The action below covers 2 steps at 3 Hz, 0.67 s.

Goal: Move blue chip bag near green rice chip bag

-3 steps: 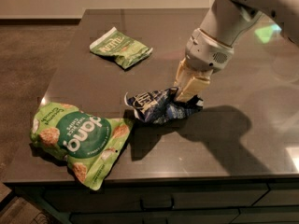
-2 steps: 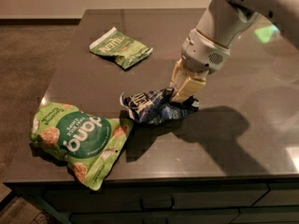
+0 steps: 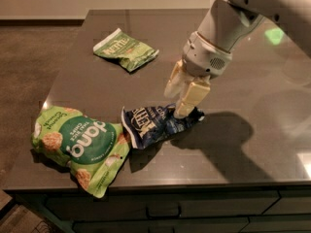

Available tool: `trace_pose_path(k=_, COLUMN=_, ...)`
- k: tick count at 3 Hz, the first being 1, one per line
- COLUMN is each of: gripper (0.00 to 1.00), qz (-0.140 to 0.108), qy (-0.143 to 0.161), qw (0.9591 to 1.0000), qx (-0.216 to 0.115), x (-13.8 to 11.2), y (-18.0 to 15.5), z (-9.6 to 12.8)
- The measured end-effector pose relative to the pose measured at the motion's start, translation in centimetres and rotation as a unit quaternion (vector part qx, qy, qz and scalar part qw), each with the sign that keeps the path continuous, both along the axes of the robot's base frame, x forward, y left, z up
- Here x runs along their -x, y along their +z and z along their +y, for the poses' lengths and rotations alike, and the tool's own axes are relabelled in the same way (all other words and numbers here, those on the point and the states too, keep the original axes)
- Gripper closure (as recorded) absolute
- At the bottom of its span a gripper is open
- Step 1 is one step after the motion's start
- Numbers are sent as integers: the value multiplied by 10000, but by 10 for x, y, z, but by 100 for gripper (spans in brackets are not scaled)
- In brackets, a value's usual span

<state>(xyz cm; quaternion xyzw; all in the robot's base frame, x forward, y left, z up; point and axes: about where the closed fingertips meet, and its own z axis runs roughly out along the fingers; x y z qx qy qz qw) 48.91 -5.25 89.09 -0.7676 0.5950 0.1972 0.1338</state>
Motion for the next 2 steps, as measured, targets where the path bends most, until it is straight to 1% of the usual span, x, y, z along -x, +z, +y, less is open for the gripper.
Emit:
trace_pose_path(k=1, gripper=0, qz=-52, qy=-19, qw=10000, qx=-28, x=-3, y=0, z=3)
trace_pose_path(k=2, gripper=0, qz=-52, qy=-20, qw=10000, qx=-28, x=-3, y=0, z=3)
